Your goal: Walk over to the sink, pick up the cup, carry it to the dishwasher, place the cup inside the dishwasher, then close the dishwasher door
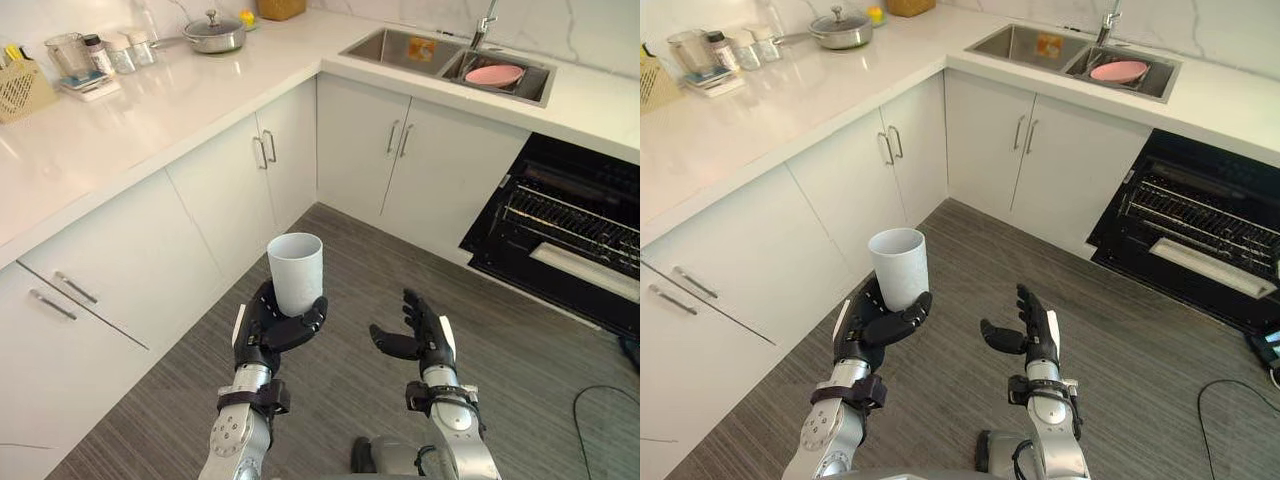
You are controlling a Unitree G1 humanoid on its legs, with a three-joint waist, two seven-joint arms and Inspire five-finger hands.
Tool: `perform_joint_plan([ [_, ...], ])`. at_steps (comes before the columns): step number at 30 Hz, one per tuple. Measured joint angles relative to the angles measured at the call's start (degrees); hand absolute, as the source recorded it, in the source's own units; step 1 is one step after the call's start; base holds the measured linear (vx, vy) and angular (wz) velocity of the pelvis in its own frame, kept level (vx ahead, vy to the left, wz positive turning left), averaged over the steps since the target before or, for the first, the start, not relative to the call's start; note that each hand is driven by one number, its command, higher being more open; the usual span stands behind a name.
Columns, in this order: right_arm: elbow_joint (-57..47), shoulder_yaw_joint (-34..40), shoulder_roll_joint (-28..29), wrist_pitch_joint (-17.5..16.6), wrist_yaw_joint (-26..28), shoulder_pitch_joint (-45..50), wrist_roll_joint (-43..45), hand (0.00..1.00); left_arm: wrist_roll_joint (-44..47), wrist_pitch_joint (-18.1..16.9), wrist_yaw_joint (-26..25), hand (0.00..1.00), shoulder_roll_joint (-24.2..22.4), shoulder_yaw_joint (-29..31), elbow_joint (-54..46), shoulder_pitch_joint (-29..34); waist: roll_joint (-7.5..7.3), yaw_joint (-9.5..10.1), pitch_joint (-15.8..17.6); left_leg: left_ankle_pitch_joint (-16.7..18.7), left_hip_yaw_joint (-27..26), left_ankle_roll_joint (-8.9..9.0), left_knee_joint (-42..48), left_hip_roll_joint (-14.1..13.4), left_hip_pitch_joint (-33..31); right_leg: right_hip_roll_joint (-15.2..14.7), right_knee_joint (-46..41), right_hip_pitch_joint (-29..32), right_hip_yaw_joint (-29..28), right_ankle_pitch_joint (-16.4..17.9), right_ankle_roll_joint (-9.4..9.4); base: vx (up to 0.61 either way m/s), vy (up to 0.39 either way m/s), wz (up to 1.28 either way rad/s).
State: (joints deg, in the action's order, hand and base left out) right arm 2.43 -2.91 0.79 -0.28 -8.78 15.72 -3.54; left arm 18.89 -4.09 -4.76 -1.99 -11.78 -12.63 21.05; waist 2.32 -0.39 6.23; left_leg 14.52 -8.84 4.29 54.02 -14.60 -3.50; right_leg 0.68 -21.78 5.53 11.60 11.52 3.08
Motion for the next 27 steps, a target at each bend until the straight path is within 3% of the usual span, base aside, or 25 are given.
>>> perform_joint_plan([
  [2, -2.52, -0.27, 0.17, -0.03, -0.23, 0.96, 0.01, 0.90, 0.00, -0.01, 0.49, 0.30, -0.18, -0.27, -0.82, 0.71, -0.13, 1.19, 0.05, 1.32, -1.04, -0.78, 4.90, -1.21, -4.25, 0.52, 3.36, -4.43, -1.09, 0.34, 0.28, 0.34, -0.030, -0.31],
  [4, -4.50, -0.18, -0.14, -0.33, -0.44, 0.55, 0.05, 0.90, 0.01, -0.06, 1.01, 0.30, -0.19, -0.15, -1.00, 0.95, -0.29, 2.62, -0.17, 3.48, -2.70, -2.10, -0.16, -1.00, -9.21, 0.37, 5.29, -7.32, -3.40, 2.24, 0.47, 0.33, 0.034, -0.49],
  [7, -4.29, -0.10, -0.59, -0.42, -0.43, 0.12, 0.04, 0.90, 0.01, -0.06, 1.10, 0.30, -0.20, 0.20, -1.00, 2.12, -0.40, 3.13, -0.21, 3.41, -0.68, -1.58, -13.81, 2.36, -13.62, -1.29, 5.17, -10.64, -5.91, 5.46, -1.41, 0.32, 0.170, -0.38],
  [8, -3.67, 0.37, -0.97, -0.44, -0.42, 0.01, 0.03, 0.90, 0.00, -0.03, 1.12, 0.30, -0.19, 0.11, -0.98, 2.41, -0.43, 3.18, -0.27, 1.84, 1.53, -1.07, -21.01, 5.07, -14.59, -2.38, 4.79, -11.52, -6.94, 6.95, -2.65, 0.39, 0.287, -0.39],
  [9, -2.43, 0.44, -1.35, -0.47, -0.47, -0.22, 0.06, 0.90, 0.00, -0.03, 1.10, 0.30, -0.04, 0.17, -0.93, 2.47, -0.69, 3.39, -0.47, -3.21, 2.78, -1.06, -24.40, 6.85, -14.27, -3.43, 4.05, -11.86, -8.16, 8.23, -4.12, 0.53, 0.385, -0.57],
  [10, 0.95, 0.38, -1.32, -0.17, -0.41, -0.62, 0.09, 0.90, 0.00, 0.03, 0.80, 0.30, 1.13, 0.53, -0.75, 2.49, -2.32, 3.52, -1.98, -5.14, 1.33, -3.42, -24.52, 9.08, -13.11, -5.85, 3.86, -12.41, -10.36, 9.48, -5.84, 0.48, 0.327, -0.42],
  [14, 2.25, 0.19, 0.20, 0.29, -0.26, -0.86, 0.02, 0.90, 0.00, 0.05, 0.08, 0.30, 2.54, 0.58, -0.79, 0.85, -4.35, 3.43, -2.35, -0.66, -2.55, -5.18, -22.25, 10.04, -11.26, -8.02, -0.80, -11.04, -14.51, 7.84, -7.92, 0.48, 0.301, -0.44],
  [16, 2.51, 0.21, 1.20, 0.28, -0.25, -1.81, -0.10, 0.90, 0.00, 0.04, -0.17, 0.30, 3.71, 0.35, -0.79, 0.81, -4.41, 2.82, -2.33, 0.52, -3.90, -5.57, -25.52, 10.57, -6.24, -8.78, -13.64, -6.11, -14.47, 4.45, -10.11, 0.37, 0.181, -0.48],
  [17, 3.11, 0.25, 1.57, 0.27, -0.31, -2.48, -0.12, 0.90, 0.00, 0.04, -0.21, 0.30, 4.42, 0.14, -0.83, 0.75, -4.42, 2.36, -2.22, 1.25, -4.79, -5.84, -28.40, 10.56, -2.09, -9.53, -23.20, -2.65, -13.97, 0.75, -10.00, 0.34, 0.103, -0.43],
  [18, 3.15, 0.18, 1.77, 0.17, -0.31, -2.68, -0.15, 0.90, -0.01, 0.00, -0.36, 0.30, 4.47, 0.13, -0.91, 0.70, -4.24, 2.25, -2.10, 2.35, -5.47, -5.52, -30.72, 10.19, 1.64, -10.10, -30.30, 0.40, -12.19, 1.99, -7.94, 0.31, 0.040, -0.44],
  [20, 3.18, 0.01, 2.04, 0.16, -0.24, -3.25, -0.39, 0.90, -0.01, -0.26, -0.69, 0.30, 4.48, 0.20, -1.06, 0.52, -3.93, 2.19, -2.01, 3.77, -6.73, -4.36, -32.10, 8.82, 5.05, -10.40, -34.88, 5.21, -8.46, 4.11, -4.98, 0.35, -0.024, -0.45],
  [22, 3.65, -0.22, 2.05, 0.14, -0.11, -4.58, -0.64, 0.90, 0.00, -0.56, -1.42, 0.30, 4.53, 0.29, -1.03, 0.45, -3.94, 1.66, -2.01, 5.19, -8.36, -2.49, -33.12, 6.78, 7.75, -10.82, -32.19, 10.72, -2.47, 5.92, -3.76, 0.31, -0.097, -0.46],
  [24, 5.00, -0.18, 1.88, -0.01, -0.09, -6.42, -0.63, 0.90, 0.03, -0.56, -1.49, 0.30, 4.58, 1.11, -0.30, 0.42, -4.03, 0.04, -2.05, 6.60, -9.74, -0.10, -34.43, 5.36, 10.65, -10.65, -20.06, 14.81, 3.93, 4.99, -3.16, 0.39, -0.165, -0.31],
  [25, 5.50, -0.16, 1.75, -0.01, -0.10, -6.65, -0.63, 0.90, 0.04, -0.56, -1.49, 0.30, 4.62, 1.30, -0.11, 0.44, -4.64, -0.35, -2.36, 7.01, -9.88, 0.76, -34.75, 5.96, 11.36, -10.21, -14.37, 14.48, 4.56, 2.23, -2.72, 0.46, -0.161, -0.12],
  [26, 6.02, -0.16, 1.21, -0.11, -0.13, -6.59, -0.61, 0.90, 0.02, -0.76, -1.47, 0.30, 4.77, 1.42, 1.08, -0.08, -4.71, -0.76, -2.46, 8.14, -9.00, 2.24, -35.06, 5.93, 12.62, -9.22, -10.76, 13.83, 4.12, -2.44, -0.93, 0.46, -0.098, -0.26],
  [27, 7.38, 0.47, -1.33, 0.14, -0.23, -6.72, -0.61, 0.90, -0.04, -0.44, -1.46, 0.30, 2.72, 1.14, 4.32, -1.44, -0.92, -0.33, -2.40, 8.40, -7.08, 1.96, -34.60, 3.38, 13.48, -6.29, -9.66, 12.53, 4.64, -1.63, -0.04, 0.46, -0.089, -0.31],
])
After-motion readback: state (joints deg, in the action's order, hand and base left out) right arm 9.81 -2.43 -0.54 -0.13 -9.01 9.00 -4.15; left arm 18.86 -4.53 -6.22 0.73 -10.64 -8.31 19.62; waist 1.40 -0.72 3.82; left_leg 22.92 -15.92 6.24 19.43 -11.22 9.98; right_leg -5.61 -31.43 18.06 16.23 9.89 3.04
